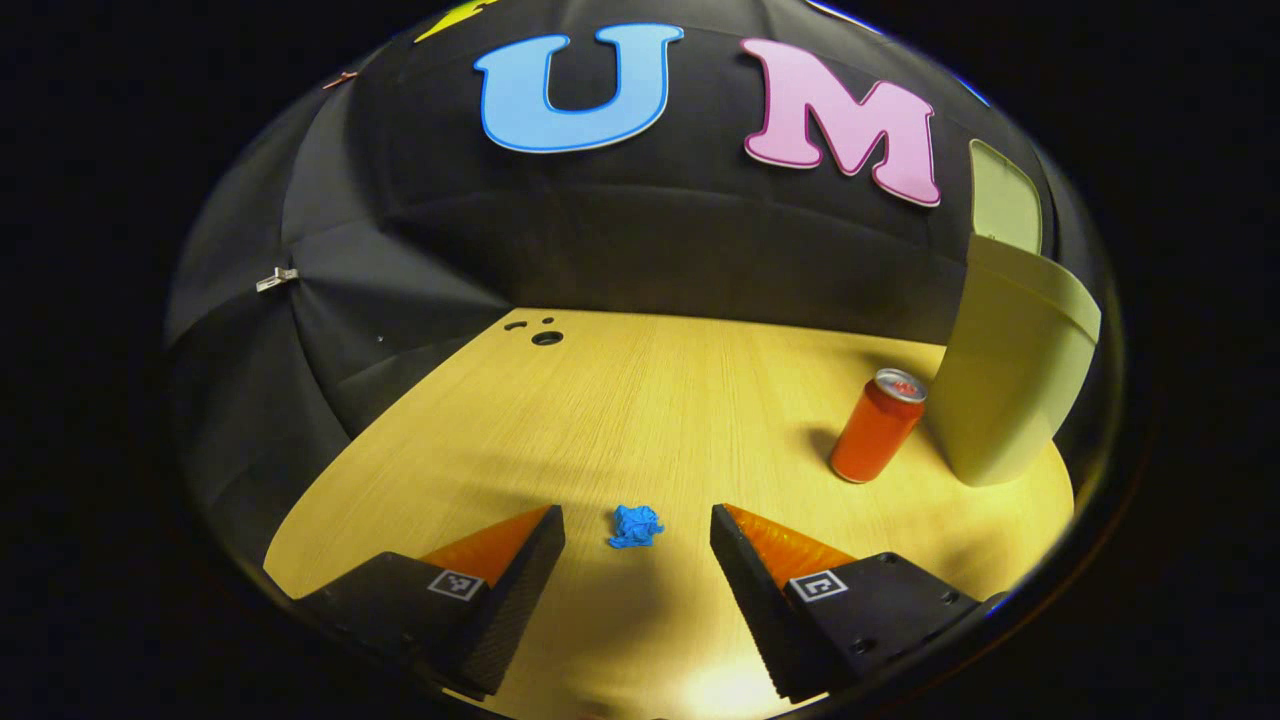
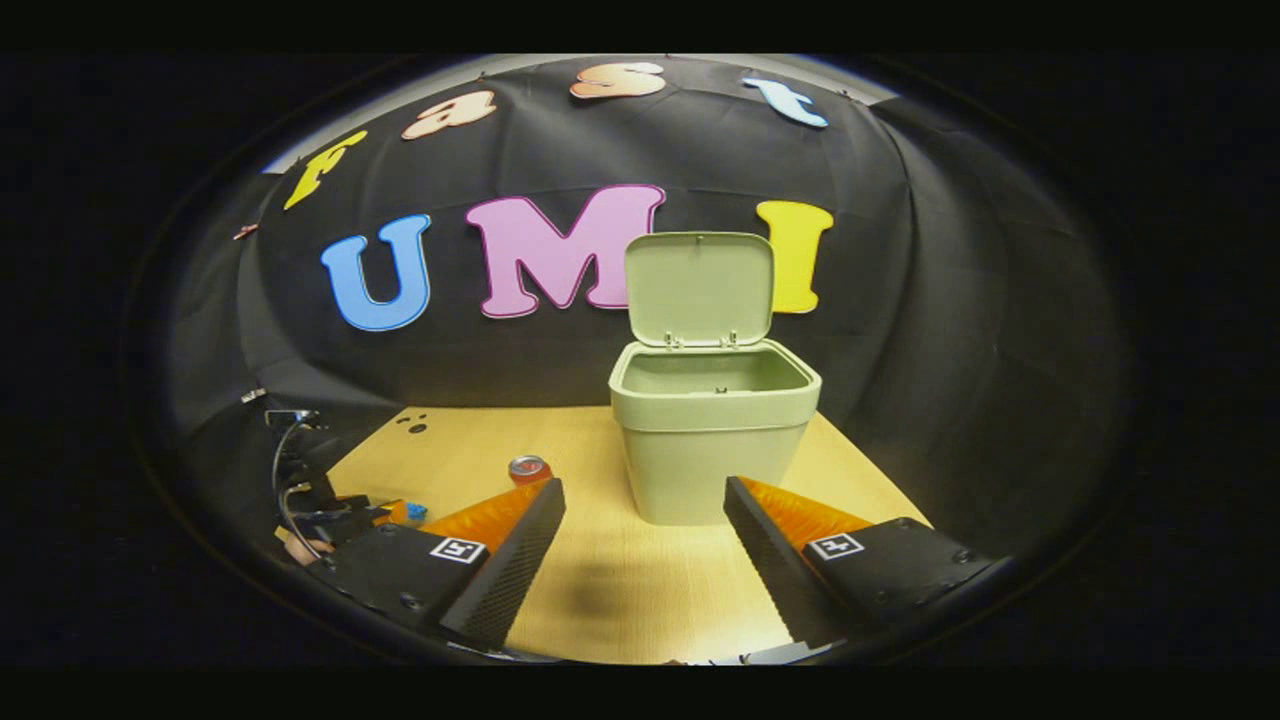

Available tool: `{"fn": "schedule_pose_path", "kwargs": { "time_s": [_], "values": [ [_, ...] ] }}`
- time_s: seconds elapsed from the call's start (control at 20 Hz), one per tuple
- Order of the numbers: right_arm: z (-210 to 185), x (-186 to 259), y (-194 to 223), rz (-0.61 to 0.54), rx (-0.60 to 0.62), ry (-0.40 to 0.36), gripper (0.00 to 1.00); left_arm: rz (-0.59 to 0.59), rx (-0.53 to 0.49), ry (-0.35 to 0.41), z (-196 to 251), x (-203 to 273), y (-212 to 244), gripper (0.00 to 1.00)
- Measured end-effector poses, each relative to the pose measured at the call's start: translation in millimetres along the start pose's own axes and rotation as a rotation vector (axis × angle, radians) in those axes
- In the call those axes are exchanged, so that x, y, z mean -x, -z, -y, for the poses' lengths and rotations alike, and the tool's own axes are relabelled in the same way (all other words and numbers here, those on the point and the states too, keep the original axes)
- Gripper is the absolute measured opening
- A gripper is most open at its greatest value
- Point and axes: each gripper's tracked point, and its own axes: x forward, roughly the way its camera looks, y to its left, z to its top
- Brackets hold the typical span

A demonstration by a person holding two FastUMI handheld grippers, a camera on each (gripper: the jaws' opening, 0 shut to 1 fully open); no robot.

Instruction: Press the lid of the desktop garbage bin to open it, pick up the crumpled paper on the desktop and throw it into the bin, then pick up the pop can on the desktop and drop it into the bin, and finally close the garbage bin lid.

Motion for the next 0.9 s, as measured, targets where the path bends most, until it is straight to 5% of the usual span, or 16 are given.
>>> {"fn": "schedule_pose_path", "kwargs": {
  "time_s": [0.65, 0.9],
  "values": [
    [25.2, 33.3, 24.6, -0.079, -0.006, 0.079, 1.0, -0.131, -0.021, -0.035, 2.3, -65.4, 45.7, 0.95],
    [34.2, 31.1, 32.6, -0.113, -0.01, 0.06, 1.0, -0.121, -0.01, -0.031, 7.9, -73.0, 45.4, 0.84]
  ]
}}
